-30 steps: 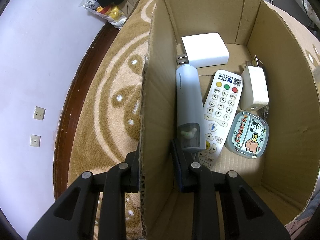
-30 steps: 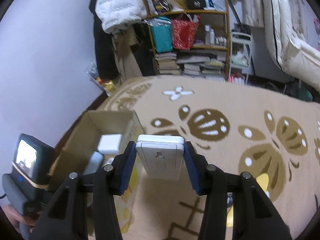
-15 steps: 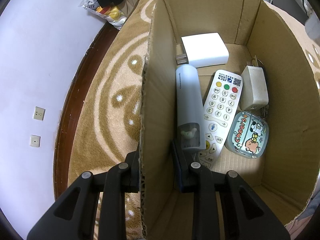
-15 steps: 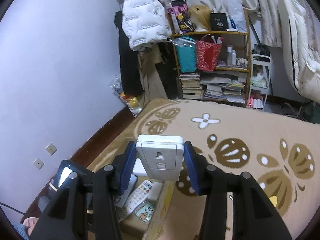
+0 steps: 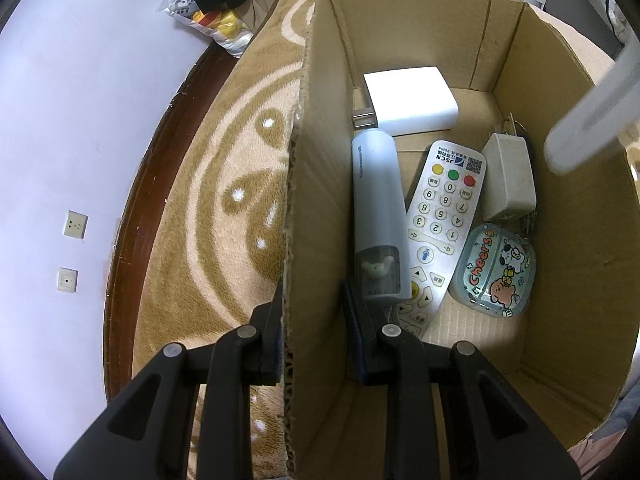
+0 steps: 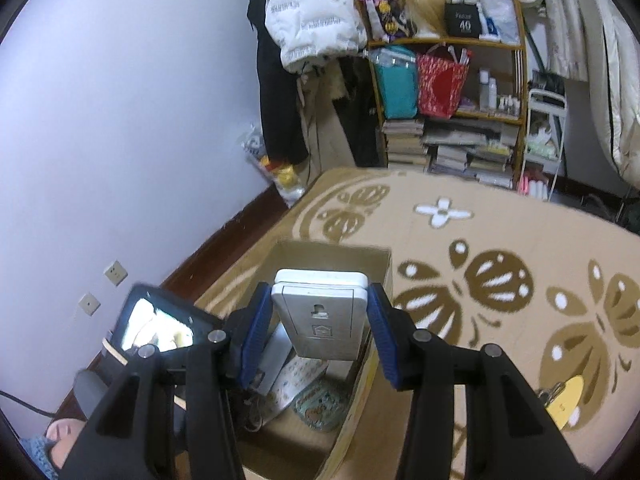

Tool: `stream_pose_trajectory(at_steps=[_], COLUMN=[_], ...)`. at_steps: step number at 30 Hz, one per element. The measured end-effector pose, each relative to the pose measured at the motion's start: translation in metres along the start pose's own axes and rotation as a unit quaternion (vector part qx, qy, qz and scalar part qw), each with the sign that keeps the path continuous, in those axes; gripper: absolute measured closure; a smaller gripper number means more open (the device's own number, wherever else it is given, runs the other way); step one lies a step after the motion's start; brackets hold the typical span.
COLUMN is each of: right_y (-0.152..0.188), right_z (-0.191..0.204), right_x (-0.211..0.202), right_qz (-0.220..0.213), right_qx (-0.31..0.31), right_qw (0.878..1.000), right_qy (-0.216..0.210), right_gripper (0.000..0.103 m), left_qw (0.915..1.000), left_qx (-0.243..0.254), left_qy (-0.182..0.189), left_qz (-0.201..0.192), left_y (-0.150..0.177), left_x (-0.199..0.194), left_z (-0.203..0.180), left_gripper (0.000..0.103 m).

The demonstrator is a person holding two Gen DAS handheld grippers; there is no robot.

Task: Organize rigid objects
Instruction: 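Carry the white plate into the box and release it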

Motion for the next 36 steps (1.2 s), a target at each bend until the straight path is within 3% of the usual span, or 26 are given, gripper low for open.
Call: stream_pose_trajectory(at_steps=[16,24,30,36], right_y=[0.021,0.011,0.006,0.008], right_z=[0.002,0.003,-0.021,-0.056], right_x=[0.026,0.015,0.010,0.006], right_qz=[0.040,0.020,0.017,0.022], right_qx=[-0.036,-0.039,-0.021,-0.002], right_qw=[0.998,0.998,0.997,0.995], right_qy=[0.037,0.042,0.070,0.102], right_gripper=[0.052,0.052,0.039,0.017], left_qw=[1.0000,1.0000,1.0000,1.0000], left_qx=[0.003,0.002,0.003,0.002], left_qy=[0.006,0.006,0.003,0.004], left_qz=[-0.003,-0.003,-0.002,-0.002], left_y=[0.000,0.000,0.000,0.000], left_x=[0.000,-0.001,-0.001,-0.002], left_z=[0.000,-0.001,-0.001,0.001], left_gripper=[0.082,0.081,0.080,0.080])
Point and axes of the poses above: each gripper's, at about its wrist camera, not at the fingertips, and x roughly the way its jaws point, z to its left, y to its underside, the point moved 9 cm from there along x, roughly the way its jaws point, and after that the axes turned 2 degrees about z, right-handed, at the moved point
